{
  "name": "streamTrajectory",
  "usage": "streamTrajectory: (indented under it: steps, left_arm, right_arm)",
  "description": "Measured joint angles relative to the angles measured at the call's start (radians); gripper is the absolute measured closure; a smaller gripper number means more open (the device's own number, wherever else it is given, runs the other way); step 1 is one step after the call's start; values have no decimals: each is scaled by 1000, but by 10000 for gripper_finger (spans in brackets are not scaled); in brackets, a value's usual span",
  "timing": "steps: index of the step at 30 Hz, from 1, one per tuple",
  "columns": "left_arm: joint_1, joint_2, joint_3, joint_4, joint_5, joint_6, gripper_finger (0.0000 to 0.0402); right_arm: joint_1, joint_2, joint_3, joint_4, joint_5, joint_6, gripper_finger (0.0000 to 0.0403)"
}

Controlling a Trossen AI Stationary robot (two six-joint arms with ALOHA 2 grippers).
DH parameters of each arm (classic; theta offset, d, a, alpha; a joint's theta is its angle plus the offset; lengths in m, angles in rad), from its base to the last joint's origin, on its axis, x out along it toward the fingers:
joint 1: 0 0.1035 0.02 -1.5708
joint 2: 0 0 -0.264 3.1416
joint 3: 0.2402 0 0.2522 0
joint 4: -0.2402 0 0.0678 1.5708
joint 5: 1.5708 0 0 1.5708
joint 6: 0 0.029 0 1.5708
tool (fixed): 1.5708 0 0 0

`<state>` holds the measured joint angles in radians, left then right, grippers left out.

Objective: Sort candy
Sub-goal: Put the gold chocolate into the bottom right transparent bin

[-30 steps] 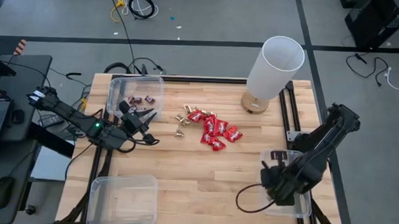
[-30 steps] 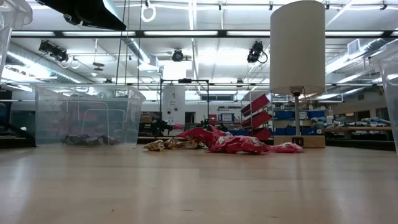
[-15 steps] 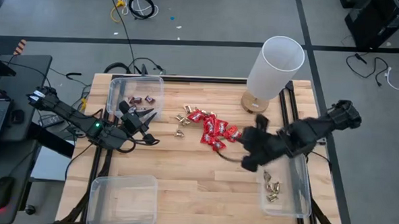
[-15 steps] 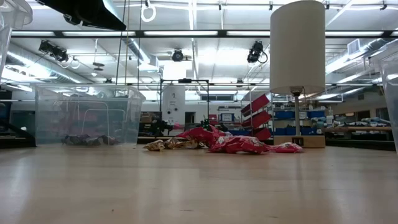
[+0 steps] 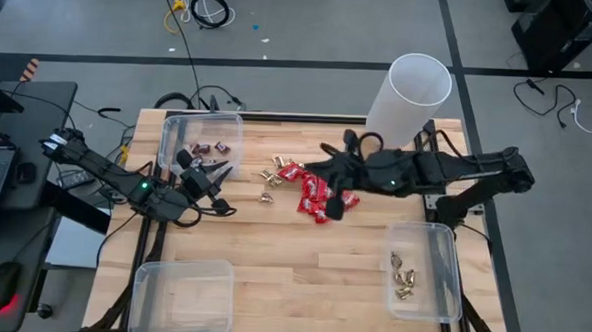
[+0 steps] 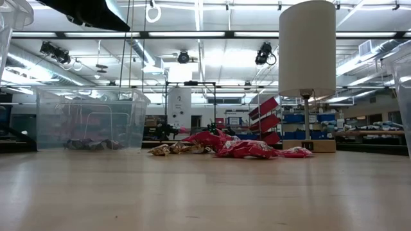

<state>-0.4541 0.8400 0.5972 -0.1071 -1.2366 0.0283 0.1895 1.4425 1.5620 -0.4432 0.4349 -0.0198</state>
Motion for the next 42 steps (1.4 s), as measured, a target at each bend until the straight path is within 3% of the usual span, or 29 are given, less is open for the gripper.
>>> streamTrajectory:
  steps: [19, 42]
  left_arm:
    - [0, -37, 0, -3, -76, 80, 319]
    - [0, -36, 0, -130, -122, -18, 319]
  right_arm:
    - [-116, 371, -1, 210, -41, -68, 388]
    - [-179, 693, -1, 341, -69, -23, 326]
